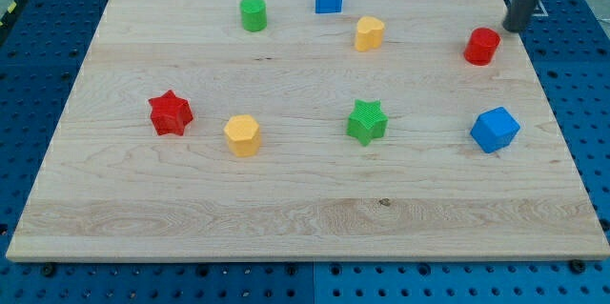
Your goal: Push the red circle to the left and up
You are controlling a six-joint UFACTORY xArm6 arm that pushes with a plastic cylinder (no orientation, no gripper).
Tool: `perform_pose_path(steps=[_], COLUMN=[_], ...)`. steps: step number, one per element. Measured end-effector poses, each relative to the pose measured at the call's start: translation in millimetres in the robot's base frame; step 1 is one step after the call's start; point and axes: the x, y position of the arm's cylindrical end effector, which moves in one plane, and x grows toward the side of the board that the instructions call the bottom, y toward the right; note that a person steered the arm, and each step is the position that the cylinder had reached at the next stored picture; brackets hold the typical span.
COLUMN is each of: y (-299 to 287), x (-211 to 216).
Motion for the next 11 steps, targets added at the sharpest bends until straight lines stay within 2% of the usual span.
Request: perform_pose_path(steps=[1,3,4,5,10,11], y=[4,-31,-31,-56,-87,-62], x=[15,61,57,24,20,32])
